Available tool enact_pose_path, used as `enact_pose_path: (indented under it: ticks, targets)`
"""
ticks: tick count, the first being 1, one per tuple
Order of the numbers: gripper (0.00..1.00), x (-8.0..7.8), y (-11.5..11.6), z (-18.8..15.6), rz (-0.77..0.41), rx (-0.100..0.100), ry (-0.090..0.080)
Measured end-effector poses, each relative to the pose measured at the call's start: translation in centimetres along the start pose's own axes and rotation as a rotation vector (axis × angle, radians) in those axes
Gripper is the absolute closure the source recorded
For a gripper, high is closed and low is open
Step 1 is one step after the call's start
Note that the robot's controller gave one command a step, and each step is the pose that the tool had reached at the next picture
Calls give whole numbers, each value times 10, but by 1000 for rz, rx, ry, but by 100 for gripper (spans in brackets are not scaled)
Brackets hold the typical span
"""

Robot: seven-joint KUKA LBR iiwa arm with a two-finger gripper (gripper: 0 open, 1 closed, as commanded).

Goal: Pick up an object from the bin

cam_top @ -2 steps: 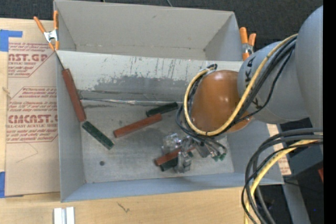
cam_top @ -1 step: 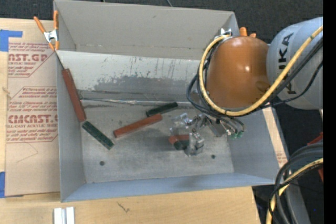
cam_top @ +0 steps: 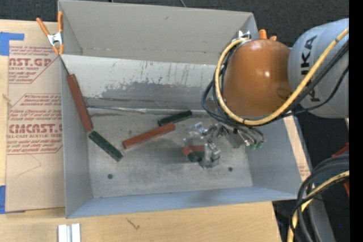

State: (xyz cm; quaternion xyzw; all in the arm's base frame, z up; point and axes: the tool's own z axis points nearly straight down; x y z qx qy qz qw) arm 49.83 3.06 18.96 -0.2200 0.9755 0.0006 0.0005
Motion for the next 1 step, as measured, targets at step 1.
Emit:
enact_pose_path:
  ticks: [1]
  targets:
    - [100,0,-6,-25,4,0,1]
